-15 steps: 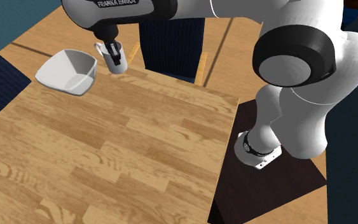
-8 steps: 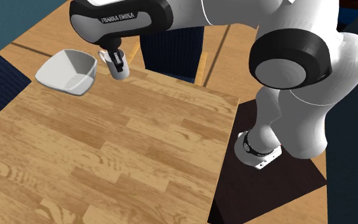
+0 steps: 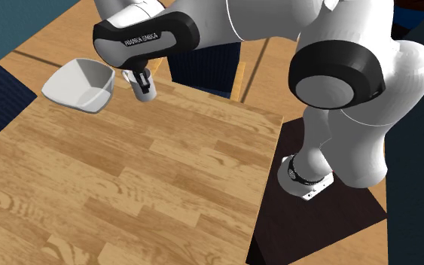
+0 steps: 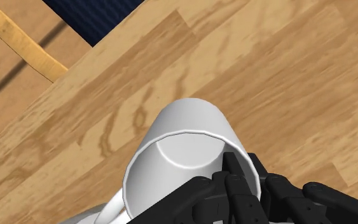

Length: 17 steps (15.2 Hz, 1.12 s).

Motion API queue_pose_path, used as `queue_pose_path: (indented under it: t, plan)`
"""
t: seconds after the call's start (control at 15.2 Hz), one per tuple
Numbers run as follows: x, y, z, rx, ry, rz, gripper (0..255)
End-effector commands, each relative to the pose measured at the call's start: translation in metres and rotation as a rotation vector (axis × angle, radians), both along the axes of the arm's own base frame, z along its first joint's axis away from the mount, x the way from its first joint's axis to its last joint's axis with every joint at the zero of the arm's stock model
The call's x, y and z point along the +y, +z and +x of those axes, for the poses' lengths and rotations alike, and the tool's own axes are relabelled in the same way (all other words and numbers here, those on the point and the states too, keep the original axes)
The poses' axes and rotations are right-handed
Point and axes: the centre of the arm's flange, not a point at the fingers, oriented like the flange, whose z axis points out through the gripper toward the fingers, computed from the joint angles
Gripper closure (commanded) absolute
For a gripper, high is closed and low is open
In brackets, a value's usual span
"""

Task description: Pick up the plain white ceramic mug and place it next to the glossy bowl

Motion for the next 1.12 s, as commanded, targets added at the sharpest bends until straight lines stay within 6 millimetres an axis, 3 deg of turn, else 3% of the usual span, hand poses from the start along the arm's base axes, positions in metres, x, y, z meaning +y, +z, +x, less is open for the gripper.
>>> queue_pose_path:
  t: [0.0, 0.2, 0.73, 0.79, 1.06]
  plan:
    - [0.000, -0.011, 0.000, 0.000, 0.000, 0.000, 255]
    - [0.000, -0.028, 0.000, 0.000, 0.000, 0.000, 255]
    - [0.000, -0.028, 0.000, 0.000, 0.000, 0.000, 255]
    - [0.000, -0.028, 0.000, 0.000, 0.000, 0.000, 0]
    - [0.000, -0.028, 0.000, 0.000, 0.000, 0.000, 0]
